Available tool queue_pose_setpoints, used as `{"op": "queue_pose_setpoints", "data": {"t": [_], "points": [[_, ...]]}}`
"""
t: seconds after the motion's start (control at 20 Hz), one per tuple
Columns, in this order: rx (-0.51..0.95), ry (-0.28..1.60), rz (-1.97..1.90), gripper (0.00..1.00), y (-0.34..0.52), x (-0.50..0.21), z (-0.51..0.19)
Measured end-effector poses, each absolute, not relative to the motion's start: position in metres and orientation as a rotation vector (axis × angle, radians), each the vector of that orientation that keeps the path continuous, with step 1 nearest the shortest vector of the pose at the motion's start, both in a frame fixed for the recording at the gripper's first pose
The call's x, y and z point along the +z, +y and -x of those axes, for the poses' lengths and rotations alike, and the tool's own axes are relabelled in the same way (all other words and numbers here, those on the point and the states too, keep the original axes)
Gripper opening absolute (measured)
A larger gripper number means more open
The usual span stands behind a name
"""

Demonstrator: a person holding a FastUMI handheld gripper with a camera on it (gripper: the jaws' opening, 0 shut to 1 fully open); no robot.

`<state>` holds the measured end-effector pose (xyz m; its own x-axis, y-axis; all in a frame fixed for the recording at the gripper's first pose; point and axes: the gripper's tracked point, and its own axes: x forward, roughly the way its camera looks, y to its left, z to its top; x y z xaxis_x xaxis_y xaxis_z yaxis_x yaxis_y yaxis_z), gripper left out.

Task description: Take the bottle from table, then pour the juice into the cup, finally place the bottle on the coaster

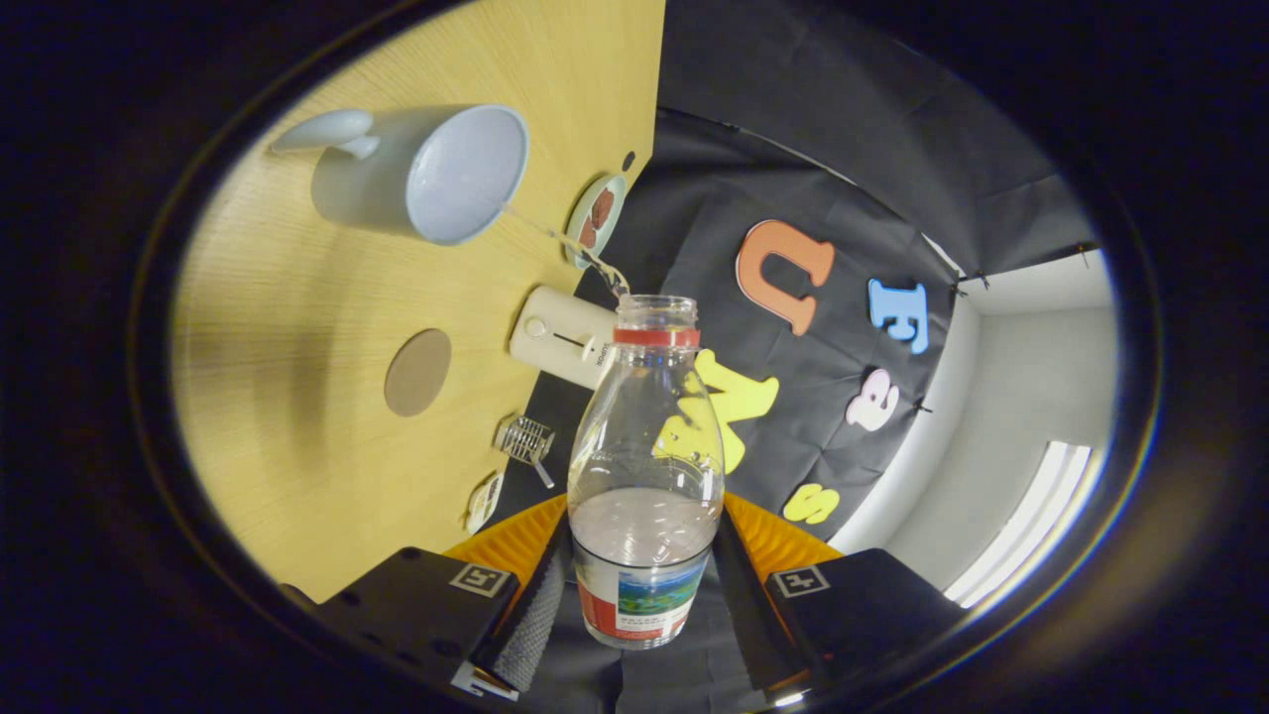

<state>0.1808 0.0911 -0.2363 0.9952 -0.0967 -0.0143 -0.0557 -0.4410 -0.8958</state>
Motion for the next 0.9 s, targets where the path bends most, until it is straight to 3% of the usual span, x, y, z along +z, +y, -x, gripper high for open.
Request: {"op": "queue_pose_setpoints", "data": {"t": [0.9], "points": [[-0.087,-0.065,2.192,0.81,0.121,-0.225,-0.167]]}}
